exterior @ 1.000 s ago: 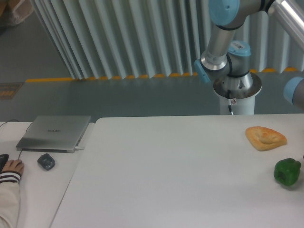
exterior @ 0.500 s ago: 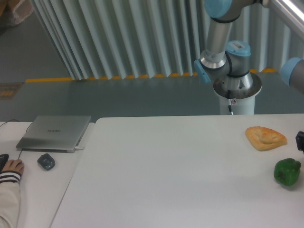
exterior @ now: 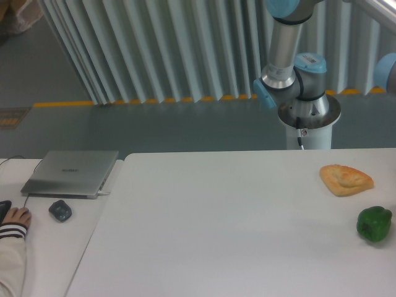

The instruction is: Place the red peppers in a basket

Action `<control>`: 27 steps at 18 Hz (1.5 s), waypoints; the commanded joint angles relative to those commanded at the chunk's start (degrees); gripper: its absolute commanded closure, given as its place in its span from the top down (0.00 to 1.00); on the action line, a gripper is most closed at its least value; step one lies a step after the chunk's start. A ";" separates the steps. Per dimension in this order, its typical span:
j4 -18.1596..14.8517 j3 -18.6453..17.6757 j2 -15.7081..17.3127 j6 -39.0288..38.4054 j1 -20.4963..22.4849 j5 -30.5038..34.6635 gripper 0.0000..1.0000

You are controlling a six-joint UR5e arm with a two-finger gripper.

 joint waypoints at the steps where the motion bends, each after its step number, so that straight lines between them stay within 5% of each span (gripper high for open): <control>1: 0.09 0.00 0.00 3.25 1.05 0.17 0.36; 9: 0.44 -0.88 -0.79 27.51 9.49 0.00 0.36; 22: 1.76 -0.88 -3.42 48.17 21.44 -6.67 0.37; 27: 1.41 0.17 -3.52 47.67 21.46 -6.59 0.41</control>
